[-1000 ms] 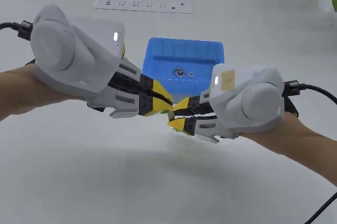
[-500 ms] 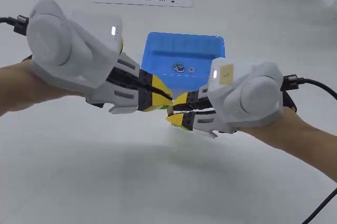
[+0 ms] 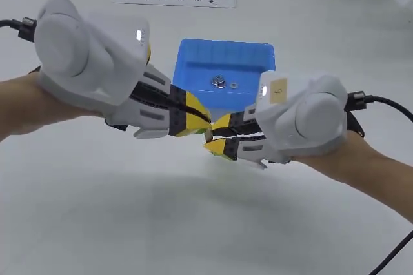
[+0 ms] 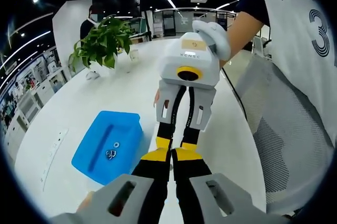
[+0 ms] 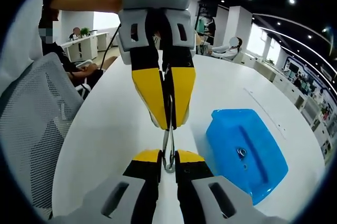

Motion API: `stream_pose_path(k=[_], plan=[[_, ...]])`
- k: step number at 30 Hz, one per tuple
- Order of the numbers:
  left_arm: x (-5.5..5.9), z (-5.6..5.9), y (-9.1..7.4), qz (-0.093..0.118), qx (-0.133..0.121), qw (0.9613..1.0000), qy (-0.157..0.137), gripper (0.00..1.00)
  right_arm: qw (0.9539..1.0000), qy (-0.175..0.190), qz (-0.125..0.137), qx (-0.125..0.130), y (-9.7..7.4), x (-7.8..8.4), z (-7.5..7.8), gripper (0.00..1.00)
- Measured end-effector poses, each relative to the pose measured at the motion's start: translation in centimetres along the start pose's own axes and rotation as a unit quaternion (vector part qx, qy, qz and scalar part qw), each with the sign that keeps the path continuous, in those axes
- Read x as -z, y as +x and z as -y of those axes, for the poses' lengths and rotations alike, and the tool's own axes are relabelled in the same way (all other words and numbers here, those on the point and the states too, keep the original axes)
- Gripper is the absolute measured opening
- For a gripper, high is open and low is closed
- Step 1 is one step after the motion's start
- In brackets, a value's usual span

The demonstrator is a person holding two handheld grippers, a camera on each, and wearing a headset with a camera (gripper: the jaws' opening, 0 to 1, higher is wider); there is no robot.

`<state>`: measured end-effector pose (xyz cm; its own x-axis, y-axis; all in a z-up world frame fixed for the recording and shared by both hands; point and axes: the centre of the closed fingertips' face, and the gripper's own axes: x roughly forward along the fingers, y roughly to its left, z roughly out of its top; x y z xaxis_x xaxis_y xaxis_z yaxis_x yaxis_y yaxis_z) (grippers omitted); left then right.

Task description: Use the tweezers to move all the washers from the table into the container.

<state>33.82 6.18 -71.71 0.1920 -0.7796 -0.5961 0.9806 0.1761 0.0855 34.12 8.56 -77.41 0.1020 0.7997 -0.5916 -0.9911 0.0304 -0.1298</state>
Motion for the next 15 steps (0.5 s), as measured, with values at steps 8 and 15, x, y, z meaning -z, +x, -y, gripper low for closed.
stream_pose_path(k=[8, 15], plan=[[-0.01, -0.05, 0.03, -0.001, 0.003, 1.0000, -0.006, 0.06, 1.0000, 0.001, 0.001, -0.003, 0.02, 0.00, -0.01, 0.11], [-0.04, -0.09, 0.08, -0.004, 0.006, 1.0000, -0.005, 0.06, 1.0000, 0.001, 0.000, -0.003, -0.02, 0.05, 0.05, 0.10]])
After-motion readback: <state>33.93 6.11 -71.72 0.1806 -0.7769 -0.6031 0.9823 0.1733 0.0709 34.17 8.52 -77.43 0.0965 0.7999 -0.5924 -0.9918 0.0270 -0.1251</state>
